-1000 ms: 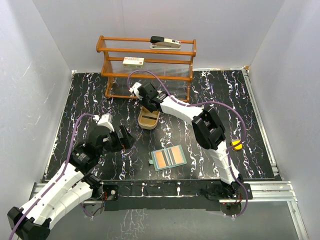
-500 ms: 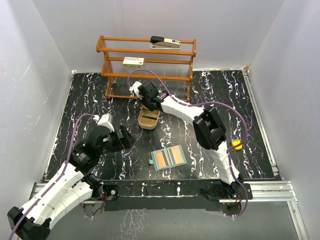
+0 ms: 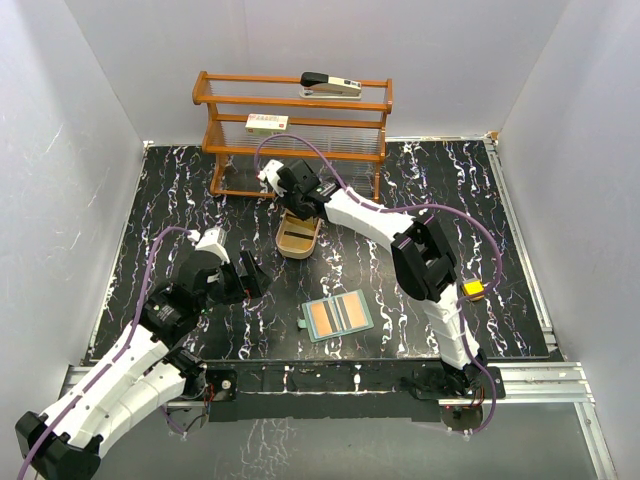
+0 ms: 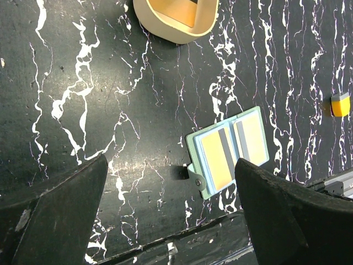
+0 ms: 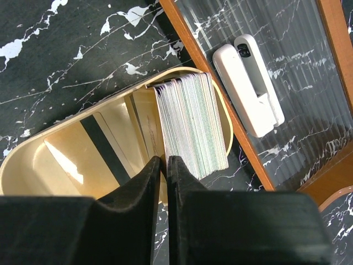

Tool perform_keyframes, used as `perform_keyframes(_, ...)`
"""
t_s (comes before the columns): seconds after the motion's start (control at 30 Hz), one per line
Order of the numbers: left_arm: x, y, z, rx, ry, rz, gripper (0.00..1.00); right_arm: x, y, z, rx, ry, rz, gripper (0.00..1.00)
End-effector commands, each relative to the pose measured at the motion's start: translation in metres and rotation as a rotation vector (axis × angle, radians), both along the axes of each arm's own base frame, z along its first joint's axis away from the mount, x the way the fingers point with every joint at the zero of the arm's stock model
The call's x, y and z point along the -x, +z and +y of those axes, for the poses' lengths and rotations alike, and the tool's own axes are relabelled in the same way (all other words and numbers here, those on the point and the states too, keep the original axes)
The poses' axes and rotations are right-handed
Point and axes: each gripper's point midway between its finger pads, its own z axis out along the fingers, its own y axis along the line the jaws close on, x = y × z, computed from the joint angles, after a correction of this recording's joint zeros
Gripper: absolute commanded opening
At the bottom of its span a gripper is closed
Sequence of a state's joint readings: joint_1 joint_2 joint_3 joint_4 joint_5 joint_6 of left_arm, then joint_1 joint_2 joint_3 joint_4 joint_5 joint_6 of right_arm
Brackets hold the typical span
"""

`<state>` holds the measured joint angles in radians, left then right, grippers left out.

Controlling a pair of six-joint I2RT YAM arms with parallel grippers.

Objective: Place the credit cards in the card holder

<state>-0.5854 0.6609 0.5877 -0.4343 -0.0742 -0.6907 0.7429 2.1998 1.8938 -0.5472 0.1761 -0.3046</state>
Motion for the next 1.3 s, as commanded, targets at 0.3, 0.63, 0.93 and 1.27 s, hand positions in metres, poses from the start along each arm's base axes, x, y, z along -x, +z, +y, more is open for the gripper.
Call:
perform_keyframes(0.3, 0.001, 0.002, -0.002, 0.006, -0.017, 0.002, 0.97, -0.014, 0.062, 0.003, -0.105, 0.021, -0.099, 0.13)
perform_keyframes(0.63, 0.001, 0.001, -0.002, 0.006, -0.014, 0.003, 0.97, -0.014, 0.056, 0.006, -0.105, 0.037, -0.081, 0.03)
perform_keyframes(0.93, 0.001, 0.001, -0.003, 0.005, -0.016, 0.006, 0.97, -0.011, 0.058, 0.006, -0.113, 0.068, -0.068, 0.0)
perform_keyframes(1.27, 0.0, 0.0, -0.004, 0.006, -0.022, 0.007, 0.97, -0.009, 0.064, 0.006, -0.133, 0.097, -0.044, 0.0)
